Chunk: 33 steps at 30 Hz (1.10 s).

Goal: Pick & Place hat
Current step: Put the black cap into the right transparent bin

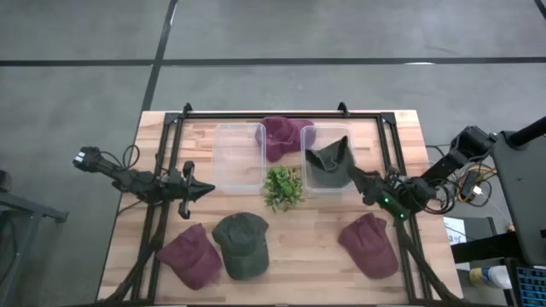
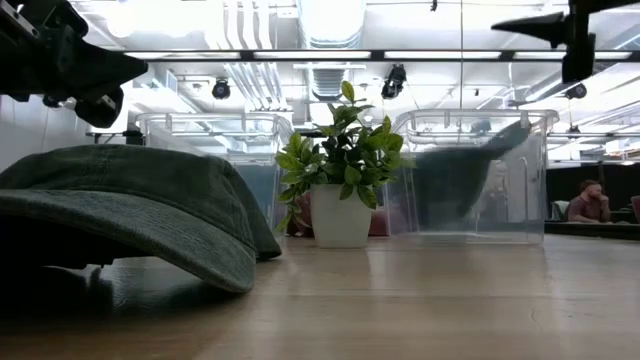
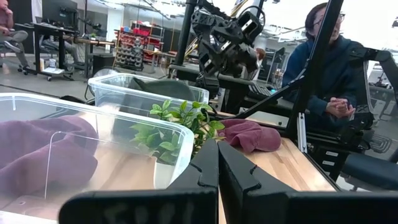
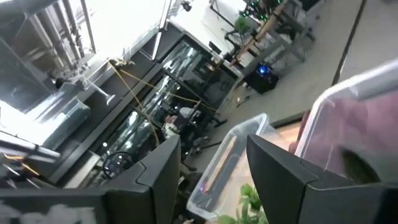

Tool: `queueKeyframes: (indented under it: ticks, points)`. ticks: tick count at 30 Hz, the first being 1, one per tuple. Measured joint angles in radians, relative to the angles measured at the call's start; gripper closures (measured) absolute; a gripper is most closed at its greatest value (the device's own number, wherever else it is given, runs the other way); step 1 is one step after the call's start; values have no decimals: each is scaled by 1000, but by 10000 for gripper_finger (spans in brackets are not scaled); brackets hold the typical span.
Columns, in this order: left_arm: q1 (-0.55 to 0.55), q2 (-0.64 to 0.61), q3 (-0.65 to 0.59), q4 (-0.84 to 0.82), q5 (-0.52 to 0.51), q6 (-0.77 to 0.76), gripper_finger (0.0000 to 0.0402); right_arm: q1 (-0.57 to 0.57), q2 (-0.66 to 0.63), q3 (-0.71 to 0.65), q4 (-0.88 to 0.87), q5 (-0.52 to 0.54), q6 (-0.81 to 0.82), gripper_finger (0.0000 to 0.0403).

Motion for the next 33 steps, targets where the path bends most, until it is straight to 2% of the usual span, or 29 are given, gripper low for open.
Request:
queueKeyframes:
  ticks: [8,14,21,26,33]
  points:
    - [0,0,0,0,-4,1,402,2,-108,75,-1,-17,-346,240]
    - [0,0,0,7,-4,-5,402,21,-129,103,-13,-9,-398,250]
    - [0,0,0,49,-3,-20,402,61,-129,103,-128,-21,-188,261]
    - [0,0,0,163,-3,-59,402,63,-120,103,-256,-126,42,268]
    - [0,0,0,388,-17,-170,402,63,-107,103,-289,-166,215,267]
